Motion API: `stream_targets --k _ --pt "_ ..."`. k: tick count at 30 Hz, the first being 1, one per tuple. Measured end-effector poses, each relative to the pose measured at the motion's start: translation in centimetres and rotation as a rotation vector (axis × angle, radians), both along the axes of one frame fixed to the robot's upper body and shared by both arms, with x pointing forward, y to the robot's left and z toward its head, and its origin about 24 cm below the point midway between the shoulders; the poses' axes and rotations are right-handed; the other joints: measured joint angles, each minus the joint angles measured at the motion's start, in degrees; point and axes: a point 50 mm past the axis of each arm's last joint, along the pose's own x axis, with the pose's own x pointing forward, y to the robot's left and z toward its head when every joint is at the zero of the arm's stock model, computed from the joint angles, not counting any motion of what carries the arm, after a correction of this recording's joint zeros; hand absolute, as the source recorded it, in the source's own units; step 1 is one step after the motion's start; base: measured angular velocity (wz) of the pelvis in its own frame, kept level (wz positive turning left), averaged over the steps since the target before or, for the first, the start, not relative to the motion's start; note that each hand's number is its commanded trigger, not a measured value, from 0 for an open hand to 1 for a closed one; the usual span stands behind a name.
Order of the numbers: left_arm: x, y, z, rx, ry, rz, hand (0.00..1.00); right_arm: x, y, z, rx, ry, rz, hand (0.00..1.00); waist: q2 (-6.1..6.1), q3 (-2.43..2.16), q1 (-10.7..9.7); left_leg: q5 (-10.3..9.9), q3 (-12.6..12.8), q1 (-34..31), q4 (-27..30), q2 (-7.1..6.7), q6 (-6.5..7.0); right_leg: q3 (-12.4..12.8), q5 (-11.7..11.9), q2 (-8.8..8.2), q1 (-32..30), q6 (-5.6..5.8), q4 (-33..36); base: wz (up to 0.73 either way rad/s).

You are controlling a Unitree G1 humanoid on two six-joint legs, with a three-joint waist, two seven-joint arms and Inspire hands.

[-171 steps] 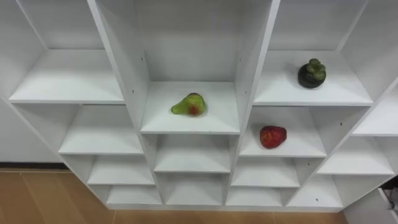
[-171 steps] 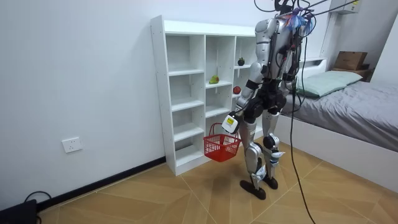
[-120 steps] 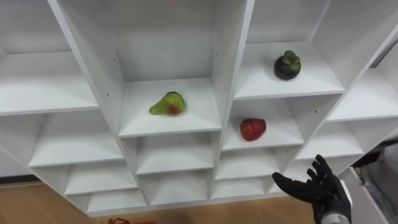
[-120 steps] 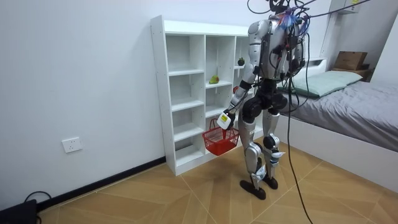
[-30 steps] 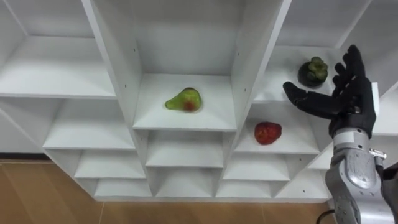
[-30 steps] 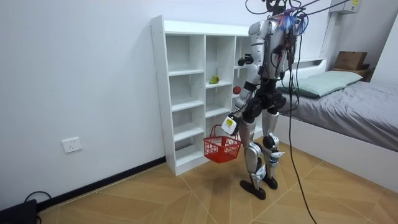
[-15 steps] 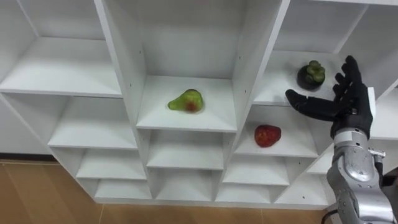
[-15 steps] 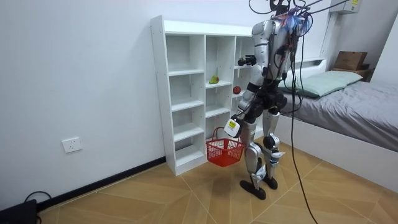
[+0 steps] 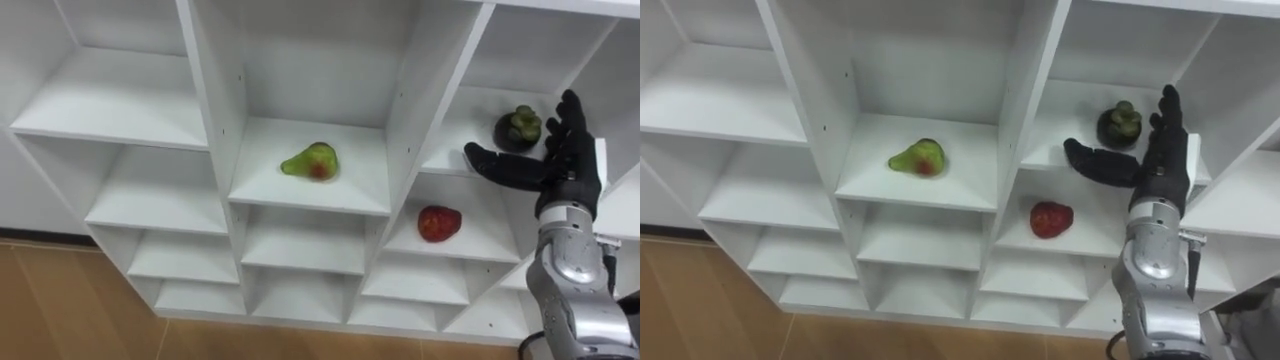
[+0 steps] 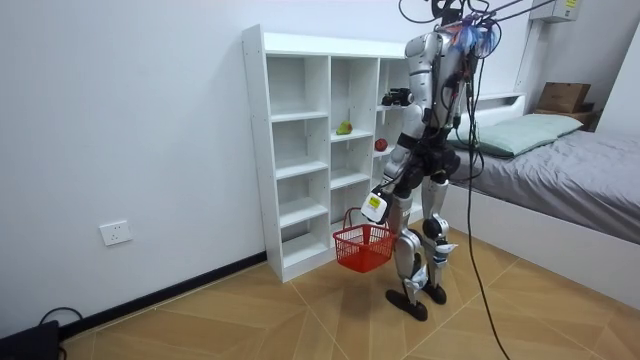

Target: Collect fruits from the closet

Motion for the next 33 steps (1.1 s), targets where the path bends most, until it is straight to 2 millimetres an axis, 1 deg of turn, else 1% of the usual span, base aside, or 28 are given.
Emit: stream_targets --k 5,6,8,12,15,18,22,26,30,31,32,33 --pt "0.6 -0.1 0.0 0.004 0.001 -0.042 1.0 0.7 0.1 0.2 0.001 -0.002 0.003 0.0 0.09 -0.08 0.14 0.0 0.0 0.0 0.12 0.01 0.0 -0.08 0.0 -0.01 0.01 0.0 0.01 0.0" --pt "0.6 -0.1 0.0 0.003 0.001 -0.044 1.0 0.8 0.1 0.3 0.001 -0.003 0.004 0.0 0.18 -0.13 0.14 0.0 0.0 0.0 0.13 0.01 0.0 -0.19 0.0 -0.01 0.02 0.0 0.01 0.0" --pt "0.6 -0.2 0.0 0.0 0.005 -0.048 1.0 1.0 0.3 0.3 0.002 0.005 0.014 0.0 0.61 -0.4 0.1 0.0 0.0 0.04 0.13 0.0 0.0 -0.61 0.0 -0.06 0.09 0.0 0.0 0.0" --pt "1.1 -0.3 0.1 0.0 -0.006 -0.048 1.0 1.1 0.6 0.1 0.005 0.016 0.031 0.0 0.76 -0.48 0.3 0.0 -0.01 0.14 0.24 0.02 0.0 -0.69 0.0 -0.07 0.19 0.0 -0.01 0.0" --pt "1.0 -0.3 0.1 -0.001 -0.001 -0.046 1.0 1.3 0.5 -0.2 -0.001 0.034 0.033 0.0 0.78 -0.49 0.27 0.01 -0.04 0.38 0.32 0.02 0.0 -0.7 0.0 -0.08 0.45 0.0 -0.01 0.0" --pt "1.1 -0.3 0.1 -0.001 -0.001 -0.046 1.0 1.5 0.0 -0.7 -0.011 0.067 0.034 0.0 0.83 -0.48 0.26 0.0 -0.2 0.76 0.27 0.02 0.0 -1.46 0.0 -0.14 0.91 0.0 0.03 0.0" --pt "1.1 -0.4 0.0 -0.021 0.004 -0.047 1.0 1.6 -0.7 -1.2 -0.025 0.105 0.033 0.0 0.48 -0.71 1.1 -0.01 -0.34 0.79 0.32 0.0 -0.01 -1.57 0.0 -0.16 1.25 0.0 0.04 0.0" --pt "0.7 -0.5 -0.1 -0.031 0.022 -0.044 1.0 1.5 -1.0 -1.5 -0.049 0.127 0.028 0.0 0.44 -0.73 1.61 -0.01 -0.68 0.84 0.55 -0.06 0.0 -1.56 0.0 -0.19 1.5 -0.01 0.09 0.02" --pt "0.0 -0.5 -0.2 -0.035 0.047 -0.038 1.0 1.5 -1.1 -1.7 -0.064 0.134 0.029 0.0 0.52 -0.71 1.58 -0.01 -1.09 0.82 0.78 -0.07 -0.01 -1.6 0.0 -0.17 1.7 -0.01 0.09 0.04" --pt "-0.1 -0.6 -0.2 -0.036 0.051 -0.036 1.0 1.5 -1.1 -1.7 -0.066 0.132 0.03 0.15 0.58 -0.69 1.58 -0.01 -1.16 0.78 0.84 -0.07 -0.01 -1.61 0.0 -0.16 1.7 -0.01 0.09 0.0" --pt "-0.1 -0.6 -0.2 -0.037 0.056 -0.034 1.0 1.5 -1.1 -1.7 -0.071 0.134 0.031 0.82 0.63 -0.69 1.48 -0.01 -1.23 0.68 0.93 -0.08 -0.01 -1.61 0.0 -0.16 1.7 -0.01 0.08 0.0" --pt "-0.1 -0.6 -0.2 -0.038 0.056 -0.033 1.0 1.5 -1.1 -1.7 -0.075 0.134 0.031 1.0 0.65 -0.69 1.48 -0.01 -1.24 0.64 0.96 -0.08 -0.01 -1.59 0.0 -0.16 1.7 -0.01 0.08 0.0"
